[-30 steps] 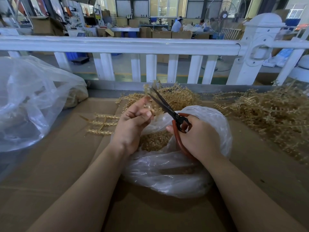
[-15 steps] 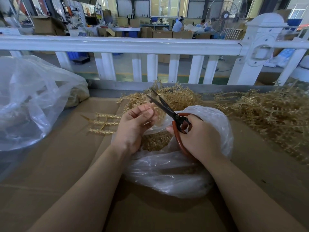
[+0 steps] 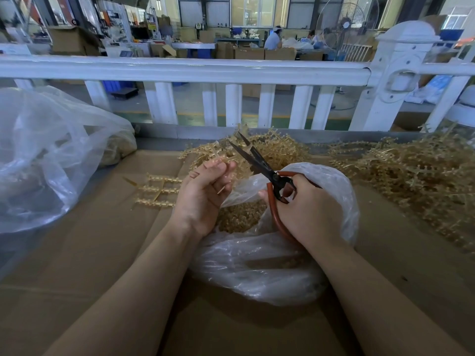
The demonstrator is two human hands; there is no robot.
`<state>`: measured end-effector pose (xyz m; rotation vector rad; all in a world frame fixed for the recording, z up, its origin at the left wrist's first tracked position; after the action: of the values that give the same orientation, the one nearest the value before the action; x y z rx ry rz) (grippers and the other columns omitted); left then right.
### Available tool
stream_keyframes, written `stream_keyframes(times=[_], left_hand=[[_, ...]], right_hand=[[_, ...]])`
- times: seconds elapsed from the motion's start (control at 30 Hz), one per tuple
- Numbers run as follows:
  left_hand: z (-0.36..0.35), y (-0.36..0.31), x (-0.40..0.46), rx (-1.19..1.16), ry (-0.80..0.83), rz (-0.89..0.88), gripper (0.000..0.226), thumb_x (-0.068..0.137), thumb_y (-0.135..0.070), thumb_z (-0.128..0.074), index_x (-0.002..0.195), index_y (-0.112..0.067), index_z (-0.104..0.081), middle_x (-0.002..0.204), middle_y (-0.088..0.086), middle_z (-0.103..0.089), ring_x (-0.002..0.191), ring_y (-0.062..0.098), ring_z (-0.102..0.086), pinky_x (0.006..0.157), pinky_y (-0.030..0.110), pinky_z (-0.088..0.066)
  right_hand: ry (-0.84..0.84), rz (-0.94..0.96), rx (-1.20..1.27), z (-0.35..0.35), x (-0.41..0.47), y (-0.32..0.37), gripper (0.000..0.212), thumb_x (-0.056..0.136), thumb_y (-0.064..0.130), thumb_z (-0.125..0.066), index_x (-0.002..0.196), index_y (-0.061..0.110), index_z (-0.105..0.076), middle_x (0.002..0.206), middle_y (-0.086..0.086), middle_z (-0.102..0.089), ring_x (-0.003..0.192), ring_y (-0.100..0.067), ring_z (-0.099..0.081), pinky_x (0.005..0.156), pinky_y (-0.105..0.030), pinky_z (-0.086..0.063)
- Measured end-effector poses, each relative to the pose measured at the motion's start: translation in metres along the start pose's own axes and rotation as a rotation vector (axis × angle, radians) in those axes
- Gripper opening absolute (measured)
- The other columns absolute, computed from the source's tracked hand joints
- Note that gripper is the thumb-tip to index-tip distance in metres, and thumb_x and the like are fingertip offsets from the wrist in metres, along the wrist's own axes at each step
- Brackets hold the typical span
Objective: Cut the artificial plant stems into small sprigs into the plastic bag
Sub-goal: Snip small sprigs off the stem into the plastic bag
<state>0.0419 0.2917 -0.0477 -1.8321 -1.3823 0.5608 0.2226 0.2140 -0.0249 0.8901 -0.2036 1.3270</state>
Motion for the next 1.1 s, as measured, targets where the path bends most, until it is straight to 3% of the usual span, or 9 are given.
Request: stream_keyframes(times=[0.1, 0.3, 0.4, 0.47, 0.57, 0.77, 1.1], left_hand=[[0.002, -0.001, 0.0, -0.063, -0.02, 0.003, 0.009, 0.078, -0.01, -0.067, 0.084, -0.017, -0.067, 0.085, 0.0, -0.073, 0.069, 0.007, -0.066, 0.067, 0.019, -0.055], [0.015, -0.006, 0.001, -0.151, -0.117, -0.047, 0.015, 0.075, -0.009, -0.069, 0.088, -0.017, -0.07, 0.079, -0.002, -0.074, 0.071, 0.007, -0.07, 0.074, 0.021, -0.059], [0.015, -0.007, 0.002, -0.113, -0.128, -0.063, 0.014, 0.08, -0.005, -0.067, 0.089, -0.016, -0.068, 0.08, -0.001, -0.073, 0.073, 0.009, -0.069, 0.072, 0.022, -0.058], [0.014, -0.008, 0.002, -0.069, -0.125, -0.085, 0.016, 0.077, -0.003, -0.067, 0.089, -0.014, -0.067, 0.082, 0.001, -0.071, 0.075, 0.012, -0.067, 0.074, 0.024, -0.058], [0.01, -0.01, 0.001, 0.001, -0.091, -0.113, 0.017, 0.074, -0.006, -0.067, 0.09, -0.014, -0.065, 0.081, -0.001, -0.069, 0.075, 0.012, -0.065, 0.077, 0.025, -0.055], [0.002, -0.011, -0.001, 0.06, -0.036, -0.153, 0.018, 0.075, -0.003, -0.066, 0.089, -0.013, -0.063, 0.078, 0.001, -0.067, 0.07, 0.009, -0.061, 0.07, 0.019, -0.049], [-0.007, -0.021, -0.004, 0.208, 0.04, -0.284, 0.014, 0.075, 0.0, -0.067, 0.086, -0.005, -0.06, 0.065, -0.004, -0.065, 0.066, 0.008, -0.056, 0.07, 0.021, -0.048]], right_hand=[[-0.003, 0.008, -0.002, 0.001, 0.0, 0.0, 0.054, 0.076, 0.083, -0.045, 0.089, 0.032, -0.055, 0.08, 0.021, -0.056, 0.072, -0.003, -0.053, 0.063, -0.021, -0.041], [-0.05, 0.089, 0.06, 0.011, -0.002, 0.013, 0.064, 0.075, 0.086, -0.047, 0.087, 0.026, -0.062, 0.078, 0.016, -0.062, 0.07, -0.004, -0.058, 0.06, -0.022, -0.048], [0.01, 0.211, 0.087, 0.008, -0.005, 0.028, 0.06, 0.076, 0.085, -0.049, 0.083, 0.026, -0.06, 0.07, 0.016, -0.057, 0.061, -0.003, -0.055, 0.053, -0.019, -0.047], [0.107, 0.241, 0.068, -0.003, -0.007, 0.031, 0.058, 0.075, 0.084, -0.049, 0.087, 0.028, -0.062, 0.074, 0.017, -0.06, 0.064, -0.002, -0.057, 0.057, -0.021, -0.051], [0.175, 0.185, 0.024, -0.013, -0.007, 0.024, 0.065, 0.071, 0.09, -0.042, 0.092, 0.032, -0.062, 0.077, 0.018, -0.062, 0.069, 0.0, -0.058, 0.062, -0.022, -0.052], [0.116, 0.104, 0.055, -0.007, -0.003, 0.013, 0.083, 0.067, 0.099, -0.027, 0.098, 0.032, -0.065, 0.078, 0.017, -0.065, 0.071, -0.002, -0.06, 0.064, -0.021, -0.052], [0.098, 0.115, 0.009, -0.003, -0.001, 0.017, 0.074, 0.071, 0.093, -0.035, 0.092, 0.028, -0.063, 0.082, 0.016, -0.065, 0.073, -0.004, -0.061, 0.066, -0.026, -0.055]])
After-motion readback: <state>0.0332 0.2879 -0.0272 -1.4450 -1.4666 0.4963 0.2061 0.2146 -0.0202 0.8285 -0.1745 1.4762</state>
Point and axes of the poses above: each hand's wrist, its own x-axis towards the middle knuckle, its own z-axis out of the back of the hand, y = z × x, the point moved 10 cm from there along x, towards the middle knuckle
